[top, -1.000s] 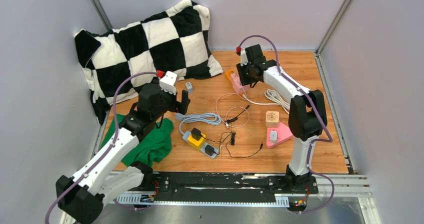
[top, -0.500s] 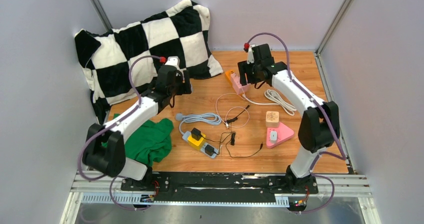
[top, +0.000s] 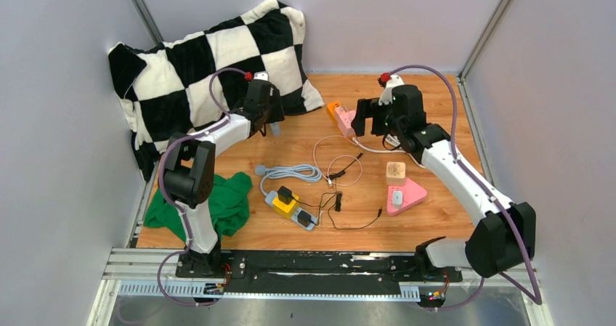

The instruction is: Insert the plug

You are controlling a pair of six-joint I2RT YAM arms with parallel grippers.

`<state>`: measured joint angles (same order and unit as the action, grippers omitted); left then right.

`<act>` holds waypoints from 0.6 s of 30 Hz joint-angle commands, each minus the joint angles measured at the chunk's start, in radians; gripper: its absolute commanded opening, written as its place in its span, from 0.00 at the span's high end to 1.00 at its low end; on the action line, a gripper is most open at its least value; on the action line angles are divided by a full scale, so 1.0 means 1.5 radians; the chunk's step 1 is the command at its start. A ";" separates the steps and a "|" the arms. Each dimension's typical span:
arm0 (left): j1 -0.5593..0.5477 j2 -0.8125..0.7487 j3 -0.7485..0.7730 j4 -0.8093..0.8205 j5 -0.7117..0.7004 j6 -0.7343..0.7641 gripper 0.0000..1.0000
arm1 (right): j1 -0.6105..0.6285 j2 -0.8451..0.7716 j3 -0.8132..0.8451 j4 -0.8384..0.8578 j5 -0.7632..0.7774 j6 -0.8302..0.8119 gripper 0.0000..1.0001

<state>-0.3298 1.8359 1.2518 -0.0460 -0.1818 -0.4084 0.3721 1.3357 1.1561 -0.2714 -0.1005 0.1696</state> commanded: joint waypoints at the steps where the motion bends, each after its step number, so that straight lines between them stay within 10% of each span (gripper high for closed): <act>1: 0.005 0.050 0.047 0.009 -0.003 -0.008 0.37 | -0.029 -0.032 -0.086 0.174 -0.040 0.102 0.00; 18: 0.011 0.108 0.074 -0.048 -0.010 0.003 0.54 | -0.044 -0.030 -0.088 0.185 -0.071 0.094 0.11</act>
<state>-0.3260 1.9778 1.3426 -0.0952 -0.1875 -0.4110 0.3145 1.3067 1.0313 -0.0151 -0.1940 0.3126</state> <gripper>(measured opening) 0.486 0.895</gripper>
